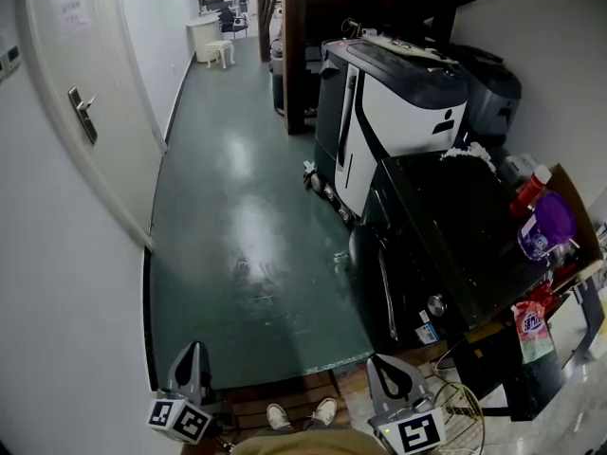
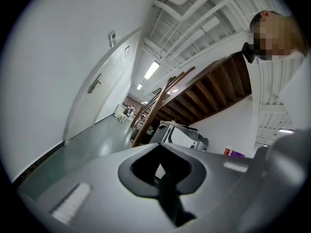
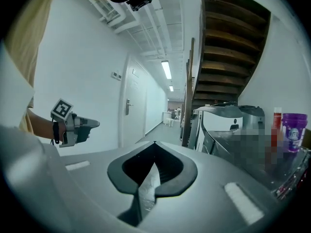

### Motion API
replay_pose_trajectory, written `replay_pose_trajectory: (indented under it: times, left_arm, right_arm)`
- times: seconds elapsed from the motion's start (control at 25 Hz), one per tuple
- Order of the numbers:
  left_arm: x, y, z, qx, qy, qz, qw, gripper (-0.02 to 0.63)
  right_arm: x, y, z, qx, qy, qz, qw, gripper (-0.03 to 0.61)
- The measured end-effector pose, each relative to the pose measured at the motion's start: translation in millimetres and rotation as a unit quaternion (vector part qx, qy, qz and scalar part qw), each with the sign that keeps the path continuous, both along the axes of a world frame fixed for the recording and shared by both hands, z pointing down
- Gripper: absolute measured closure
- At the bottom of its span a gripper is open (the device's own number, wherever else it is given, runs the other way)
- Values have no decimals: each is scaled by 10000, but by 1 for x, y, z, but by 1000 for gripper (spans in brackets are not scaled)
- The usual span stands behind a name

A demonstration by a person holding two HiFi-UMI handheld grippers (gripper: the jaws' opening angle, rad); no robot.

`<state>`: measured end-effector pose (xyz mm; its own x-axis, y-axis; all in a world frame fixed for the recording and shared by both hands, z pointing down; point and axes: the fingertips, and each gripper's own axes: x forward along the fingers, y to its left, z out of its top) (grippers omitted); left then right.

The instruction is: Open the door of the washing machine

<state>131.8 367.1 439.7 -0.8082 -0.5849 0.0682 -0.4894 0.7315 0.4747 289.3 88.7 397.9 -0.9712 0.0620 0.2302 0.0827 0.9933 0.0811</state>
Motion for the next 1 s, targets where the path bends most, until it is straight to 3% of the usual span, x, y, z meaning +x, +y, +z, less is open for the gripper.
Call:
replay_pose_trajectory:
  times: [0.28,0.36,0.52,0.6,0.64,1.0]
  left_arm:
    - [2,15,0,6,-9,-27,10000,554]
    - [2,21,1,19,-6,-43,10000,554]
    - [-2,36,0,64,-21,-80,9999,554]
    - [-4,46,1,92,-12,-99,9999,554]
    - [-6,51,1,105,0,-105,9999,554]
    - [-16,105,23,91,199,-38,9998,554]
  right_arm:
    - [0,2,-2,-77,-81,169,9998,555]
    - [0,0,-3,-126,-100,217,9996,409]
    - [-7,-4,-12,-247,-465,264,9983,184]
    - [-14,1,-14,-402,-482,185,9979,51]
    - [-17,3,-12,-399,-406,158,9983,15]
    - [-24,37,9,-86,53,448,9989,2]
